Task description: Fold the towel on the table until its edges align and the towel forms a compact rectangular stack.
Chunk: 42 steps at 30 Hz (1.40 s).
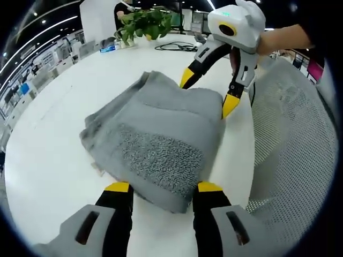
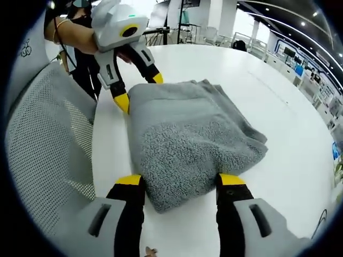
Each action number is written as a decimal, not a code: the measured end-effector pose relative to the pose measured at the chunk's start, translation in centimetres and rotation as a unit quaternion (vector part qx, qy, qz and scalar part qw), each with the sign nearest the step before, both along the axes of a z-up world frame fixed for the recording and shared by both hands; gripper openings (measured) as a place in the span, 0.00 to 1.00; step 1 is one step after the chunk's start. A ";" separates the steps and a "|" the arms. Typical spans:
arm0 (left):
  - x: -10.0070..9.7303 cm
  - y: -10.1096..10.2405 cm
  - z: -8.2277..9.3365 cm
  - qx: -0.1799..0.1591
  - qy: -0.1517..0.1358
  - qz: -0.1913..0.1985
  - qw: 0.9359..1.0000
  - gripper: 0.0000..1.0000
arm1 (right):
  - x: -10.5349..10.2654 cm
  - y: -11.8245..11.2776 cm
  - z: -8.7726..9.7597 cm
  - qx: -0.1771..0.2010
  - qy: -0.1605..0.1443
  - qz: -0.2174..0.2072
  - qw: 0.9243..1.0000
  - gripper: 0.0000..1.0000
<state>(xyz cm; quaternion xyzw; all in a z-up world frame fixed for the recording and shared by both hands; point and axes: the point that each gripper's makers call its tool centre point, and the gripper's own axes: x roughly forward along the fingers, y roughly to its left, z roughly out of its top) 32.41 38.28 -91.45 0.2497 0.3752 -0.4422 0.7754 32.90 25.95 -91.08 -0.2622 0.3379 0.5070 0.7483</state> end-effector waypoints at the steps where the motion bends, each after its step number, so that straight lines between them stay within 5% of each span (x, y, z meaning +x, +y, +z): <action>1: 0.3 0.1 -0.1 0.008 -0.005 -0.006 1.000 0.45 | 0.5 0.1 -0.1 0.000 0.003 -0.003 1.000 0.53; 15: 5.3 0.3 -0.1 -0.003 -0.006 0.008 1.000 0.39 | 5.5 0.4 -0.5 -0.004 0.000 -0.020 1.000 0.52; 23: 8.0 0.3 0.0 -0.021 0.022 0.003 1.000 0.31 | 9.0 0.8 -0.7 -0.007 -0.005 -0.029 1.000 0.52; 42: 13.5 0.9 0.0 -0.033 0.002 0.020 0.999 0.27 | 14.5 1.4 -0.7 0.002 -0.006 -0.045 0.999 0.52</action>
